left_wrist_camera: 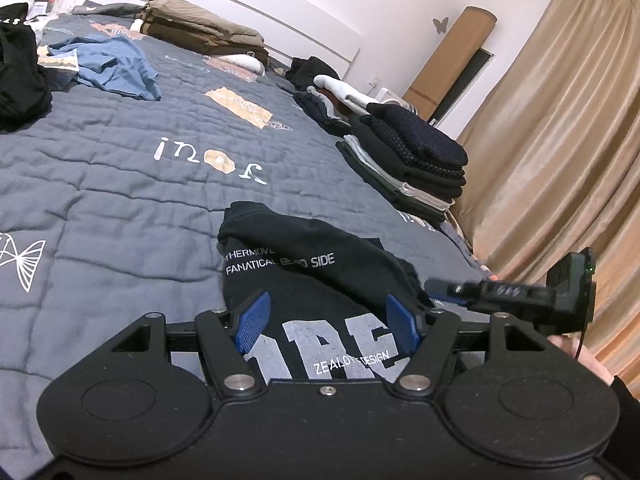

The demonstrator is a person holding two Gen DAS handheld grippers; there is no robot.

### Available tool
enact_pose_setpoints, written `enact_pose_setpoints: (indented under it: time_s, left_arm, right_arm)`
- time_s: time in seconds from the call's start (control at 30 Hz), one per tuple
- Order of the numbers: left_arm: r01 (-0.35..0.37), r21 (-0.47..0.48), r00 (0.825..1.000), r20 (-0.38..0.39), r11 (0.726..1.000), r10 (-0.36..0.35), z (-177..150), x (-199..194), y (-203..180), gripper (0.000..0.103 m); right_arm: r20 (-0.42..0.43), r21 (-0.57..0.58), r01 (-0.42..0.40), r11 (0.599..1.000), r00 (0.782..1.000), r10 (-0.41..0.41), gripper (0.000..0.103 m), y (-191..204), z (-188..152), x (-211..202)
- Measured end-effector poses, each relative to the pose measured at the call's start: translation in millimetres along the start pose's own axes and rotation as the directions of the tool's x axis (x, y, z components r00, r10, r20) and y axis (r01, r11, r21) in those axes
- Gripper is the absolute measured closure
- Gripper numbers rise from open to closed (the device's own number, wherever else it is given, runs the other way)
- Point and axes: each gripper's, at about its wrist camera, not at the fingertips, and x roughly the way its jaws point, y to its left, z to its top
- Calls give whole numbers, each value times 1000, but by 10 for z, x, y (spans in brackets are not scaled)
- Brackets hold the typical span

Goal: Fold clothes

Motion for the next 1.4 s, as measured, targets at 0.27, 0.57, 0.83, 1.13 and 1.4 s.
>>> enact_pose_setpoints:
  time_s: [0.27, 0.57, 0.83, 1.13, 1.4]
  left_arm:
    - [10, 17, 1000, -17, 1000, -10, -44, 54, -40, 39]
    - [9, 19, 1000, -29, 1000, -9, -67, 89, -36, 39]
    - [8, 18, 1000, -25, 1000, -8, -58, 77, -34, 39]
    - [5, 19, 1000, -28, 1000, -4, -75, 80, -41, 39]
    - [11, 71, 998, -56, 997, -7, -109, 117, -98, 39]
  right_arm:
    - [21, 3, -77, 997, 997, 76, 42, -12, 57, 195]
    - [-37, -78, 6, 997, 999, -9, 43, 35, -38, 484]
    - [24, -18, 18, 1000, 1000, -17, 97, 40, 53, 346]
    - [96, 61, 97, 993, 990, -103, 98, -106, 172, 93]
    - [-12, 73, 103, 992, 995, -102, 83, -198, 123, 163]
